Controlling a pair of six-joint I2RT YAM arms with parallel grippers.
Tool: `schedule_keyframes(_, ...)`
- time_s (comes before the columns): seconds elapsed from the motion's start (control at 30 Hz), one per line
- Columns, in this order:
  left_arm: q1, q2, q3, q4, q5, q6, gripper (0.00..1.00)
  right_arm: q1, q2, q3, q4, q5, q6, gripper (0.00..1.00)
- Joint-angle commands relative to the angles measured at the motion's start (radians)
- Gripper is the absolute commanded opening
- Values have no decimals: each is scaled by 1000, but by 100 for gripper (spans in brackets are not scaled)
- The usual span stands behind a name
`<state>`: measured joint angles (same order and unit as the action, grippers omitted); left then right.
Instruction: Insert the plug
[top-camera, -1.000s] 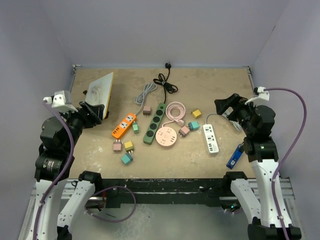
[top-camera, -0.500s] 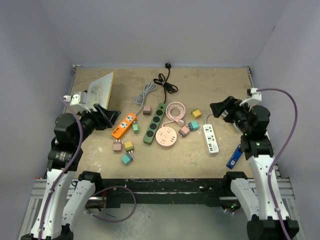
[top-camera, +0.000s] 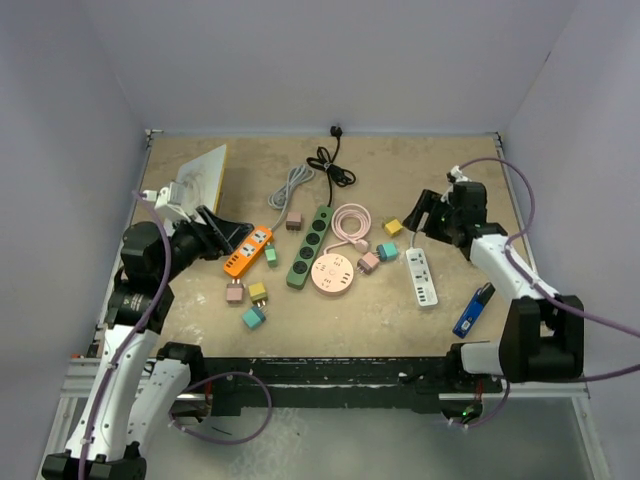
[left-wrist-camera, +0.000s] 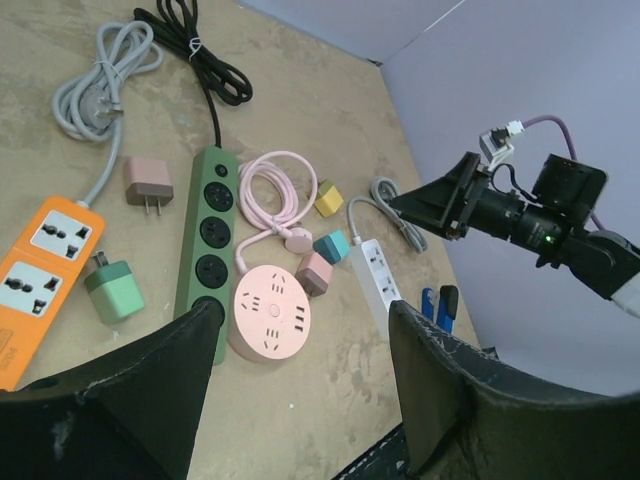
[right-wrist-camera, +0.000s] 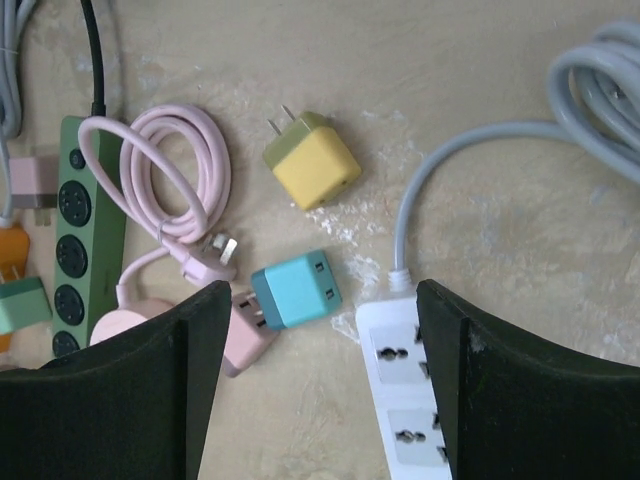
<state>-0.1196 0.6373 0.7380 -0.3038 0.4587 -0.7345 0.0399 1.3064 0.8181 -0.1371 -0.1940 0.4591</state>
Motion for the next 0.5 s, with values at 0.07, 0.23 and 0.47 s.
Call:
schedule_keyframes(0.07,6,33,-5,134,40,-67,65,100,125,116,68,164,-56,76)
schedule_keyframes(0.23,4,80,-15,166,52,-69,65,148,242,141,110,184,-121,76)
schedule_keyframes(0.47,-4,156,-32,221,51,-70,65,171,389,252,68,183,-222,77)
